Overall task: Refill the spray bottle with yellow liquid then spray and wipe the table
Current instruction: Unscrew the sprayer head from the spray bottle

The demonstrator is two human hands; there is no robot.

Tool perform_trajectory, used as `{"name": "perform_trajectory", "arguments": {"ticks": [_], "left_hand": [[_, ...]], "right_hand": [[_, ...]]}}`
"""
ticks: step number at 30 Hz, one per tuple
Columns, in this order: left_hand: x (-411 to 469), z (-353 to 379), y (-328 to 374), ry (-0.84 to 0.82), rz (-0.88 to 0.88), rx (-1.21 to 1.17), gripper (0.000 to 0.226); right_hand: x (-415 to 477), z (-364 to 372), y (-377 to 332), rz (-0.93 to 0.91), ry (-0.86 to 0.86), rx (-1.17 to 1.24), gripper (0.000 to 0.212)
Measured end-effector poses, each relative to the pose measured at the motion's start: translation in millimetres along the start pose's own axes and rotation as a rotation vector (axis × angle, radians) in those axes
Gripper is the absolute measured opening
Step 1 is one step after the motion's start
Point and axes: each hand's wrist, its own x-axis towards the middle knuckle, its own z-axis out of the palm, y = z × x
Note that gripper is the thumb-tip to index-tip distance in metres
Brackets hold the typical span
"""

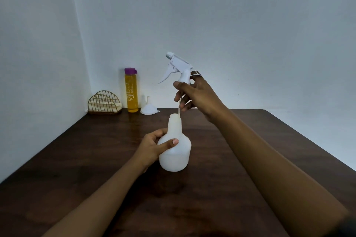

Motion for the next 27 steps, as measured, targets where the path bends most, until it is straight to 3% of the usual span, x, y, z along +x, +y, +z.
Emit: {"name": "perform_trajectory", "arguments": {"ticks": [8,17,27], "left_hand": [[0.2,-0.2,-1.0,0.136,0.015,0.052,0.037],[1.2,-3.4,-4.0,0.227,0.010,0.136,0.057],[-0.1,-1.4,-1.1,0.224,0.012,0.118,0.055]], "right_hand": [[4.4,-14.8,-38.2,-0.022,0.198,0.143,0.012],[3.6,-60.2,-33.2,-0.064,0.555,0.307,0.012],[49.6,-86.9,10.6,0.228,0.625,0.510,0.023]]}}
